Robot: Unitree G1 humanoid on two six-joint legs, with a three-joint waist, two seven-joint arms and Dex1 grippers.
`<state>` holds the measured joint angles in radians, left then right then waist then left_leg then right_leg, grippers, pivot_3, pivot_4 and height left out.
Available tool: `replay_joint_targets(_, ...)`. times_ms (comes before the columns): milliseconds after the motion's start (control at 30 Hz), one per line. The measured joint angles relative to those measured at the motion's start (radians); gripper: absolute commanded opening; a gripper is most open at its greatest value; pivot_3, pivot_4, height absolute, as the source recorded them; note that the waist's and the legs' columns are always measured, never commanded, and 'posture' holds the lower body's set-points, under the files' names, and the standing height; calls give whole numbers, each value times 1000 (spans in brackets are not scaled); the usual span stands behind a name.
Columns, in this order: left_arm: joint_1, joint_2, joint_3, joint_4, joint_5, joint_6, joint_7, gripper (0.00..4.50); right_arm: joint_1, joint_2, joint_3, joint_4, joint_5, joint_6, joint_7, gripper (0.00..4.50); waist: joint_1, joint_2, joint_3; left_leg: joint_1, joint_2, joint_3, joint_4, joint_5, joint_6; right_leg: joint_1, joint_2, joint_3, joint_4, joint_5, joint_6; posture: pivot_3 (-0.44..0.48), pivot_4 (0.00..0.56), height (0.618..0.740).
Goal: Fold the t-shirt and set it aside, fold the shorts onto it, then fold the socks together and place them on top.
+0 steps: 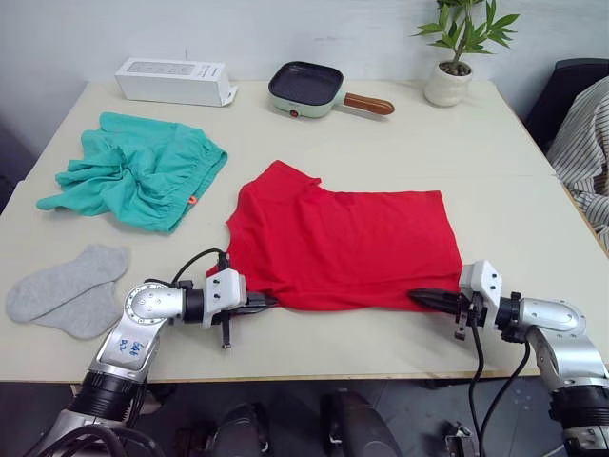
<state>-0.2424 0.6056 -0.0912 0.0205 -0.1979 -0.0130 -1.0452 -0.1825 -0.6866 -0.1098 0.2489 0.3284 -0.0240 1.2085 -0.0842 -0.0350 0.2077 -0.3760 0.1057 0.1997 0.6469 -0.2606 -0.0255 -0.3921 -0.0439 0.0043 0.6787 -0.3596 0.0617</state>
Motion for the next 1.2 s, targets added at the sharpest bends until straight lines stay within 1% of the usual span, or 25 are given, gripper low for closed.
replay_joint_targets(133, 12, 10, 34, -14, -68, 84, -9, 0, 2, 1, -10, 16, 8, -1, -15, 53, 0, 0, 0, 0, 0, 0, 0, 0, 0, 0, -1, 0, 0, 1, 2, 0, 150, 740)
replay_joint_targets(267, 60, 78, 62, -88, -159, 213, -66, 0, 10, 1, -17, 24, 15, -12, -17, 53, -1, -1, 0, 0, 2, 0, 0, 0, 0, 0, -1, 0, 0, 1, 2, 0, 150, 740)
replay_joint_targets(400, 29, 56, 81, -111, -201, 274, -47, 0, 16, -5, -16, 19, 15, -8, -20, 53, 3, -1, -1, 0, 1, -1, 0, 1, 1, 1, -2, 0, 0, 1, 2, 0, 150, 740)
replay_joint_targets(500, 0, 36, 70, -105, -190, 268, -35, 0, 41, -18, -14, -14, 15, 3, -7, 53, 4, -2, -1, 0, -1, -1, 0, 0, 2, 1, -2, 0, -1, 1, 2, 0, 150, 740)
replay_joint_targets(700, -21, 17, -9, -35, -127, 201, -64, 0, 58, -22, -14, -42, 15, 11, -2, 53, 0, -2, -2, 0, -1, 0, -1, -1, 0, 1, 0, 0, -2, 1, 2, 0, 150, 740)
replay_joint_targets(967, 10, 20, 11, -56, -170, 211, -110, 0, 96, -26, -20, -68, 21, 3, -13, 53, 1, -3, -2, 0, 2, 0, -1, -1, 1, 1, -1, 0, -3, 1, 2, 0, 150, 740)
replay_joint_targets(1067, 32, 42, 11, -92, -190, 223, -142, 0, 118, -26, -30, -76, 28, -1, -14, 53, 1, -3, -2, 0, 2, 0, -2, -1, 1, 1, -1, 0, -4, 1, 2, 0, 150, 740)
replay_joint_targets(1133, 36, 60, 7, -103, -188, 222, -159, 0, 123, -26, -31, -77, 28, -8, -15, 53, 1, -3, -2, 0, 2, 0, -2, -1, 1, 1, -1, 0, -4, 1, 2, 0, 150, 740)
replay_joint_targets(1200, 31, 48, 3, -93, -166, 194, -145, 0, 128, -26, -34, -76, 28, -17, -14, 53, 2, -3, -2, 0, 2, 0, -2, -1, 1, 2, -2, 0, -5, 1, 2, 0, 150, 740)
